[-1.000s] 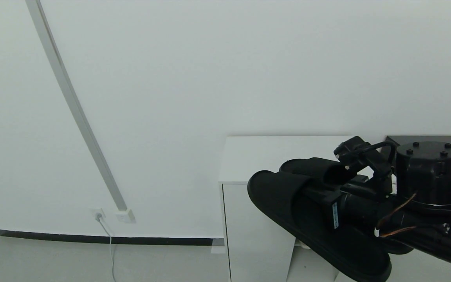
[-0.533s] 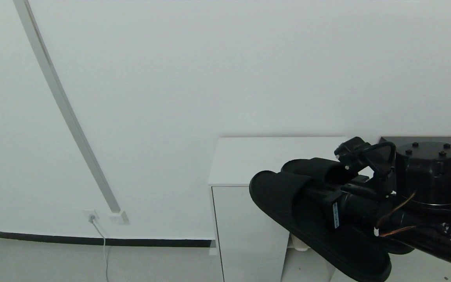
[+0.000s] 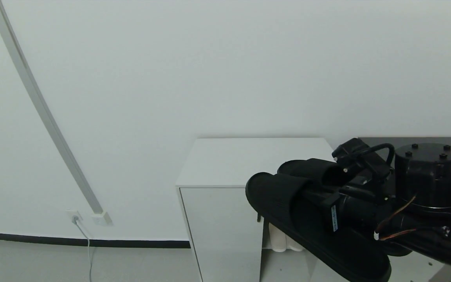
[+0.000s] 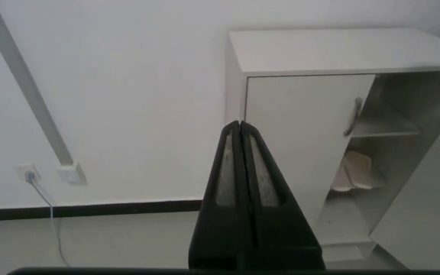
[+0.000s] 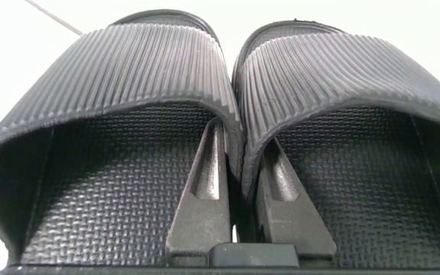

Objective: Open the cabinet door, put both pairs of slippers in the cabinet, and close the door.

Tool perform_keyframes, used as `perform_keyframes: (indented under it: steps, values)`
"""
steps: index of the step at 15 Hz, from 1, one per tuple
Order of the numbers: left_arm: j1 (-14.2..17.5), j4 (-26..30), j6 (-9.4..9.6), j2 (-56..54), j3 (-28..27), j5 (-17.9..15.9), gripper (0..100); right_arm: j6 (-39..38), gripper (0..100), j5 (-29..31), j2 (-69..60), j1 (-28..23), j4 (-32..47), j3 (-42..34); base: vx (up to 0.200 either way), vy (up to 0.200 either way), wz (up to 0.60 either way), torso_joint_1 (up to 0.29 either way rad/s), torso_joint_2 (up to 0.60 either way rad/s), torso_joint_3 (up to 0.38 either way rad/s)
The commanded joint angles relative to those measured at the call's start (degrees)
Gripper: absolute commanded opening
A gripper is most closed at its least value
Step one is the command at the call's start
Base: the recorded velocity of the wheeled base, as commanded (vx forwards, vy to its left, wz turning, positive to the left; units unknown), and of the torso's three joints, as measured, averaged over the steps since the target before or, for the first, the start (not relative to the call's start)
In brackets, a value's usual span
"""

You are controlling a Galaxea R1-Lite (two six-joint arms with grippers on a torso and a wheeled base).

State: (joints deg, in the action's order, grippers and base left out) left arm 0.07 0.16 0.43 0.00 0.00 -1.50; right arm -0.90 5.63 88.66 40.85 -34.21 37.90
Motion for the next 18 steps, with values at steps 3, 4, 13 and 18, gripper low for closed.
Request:
perform_keyframes:
  steps: [3,4,13,18]
  values:
    - [0.01,0.02,0.01,0.0,0.0,0.01,0,0.02,0,-0.18,-0.16,0.19,-0.07,-0.28,0.0,-0.2,0.0,0.002,0.0,0.002]
    - [0.01,0.02,0.01,0.0,0.0,0.01,0,0.02,0,-0.18,-0.24,0.28,-0.07,-0.37,0.0,-0.2,0.0,0.007,0.0,-0.002]
    - [0.01,0.02,0.1,0.0,0.0,0.01,0,0.02,0,-0.53,0.2,1.51,-0.16,-1.69,0.0,-0.067,0.0,0.0,0.0,0.001]
    - [0.01,-0.07,0.01,0.0,0.0,-0.08,0,0.2,0,-0.18,0.28,2.57,-0.16,-2.48,0.0,0.0,0.0,0.0,0.0,0.0]
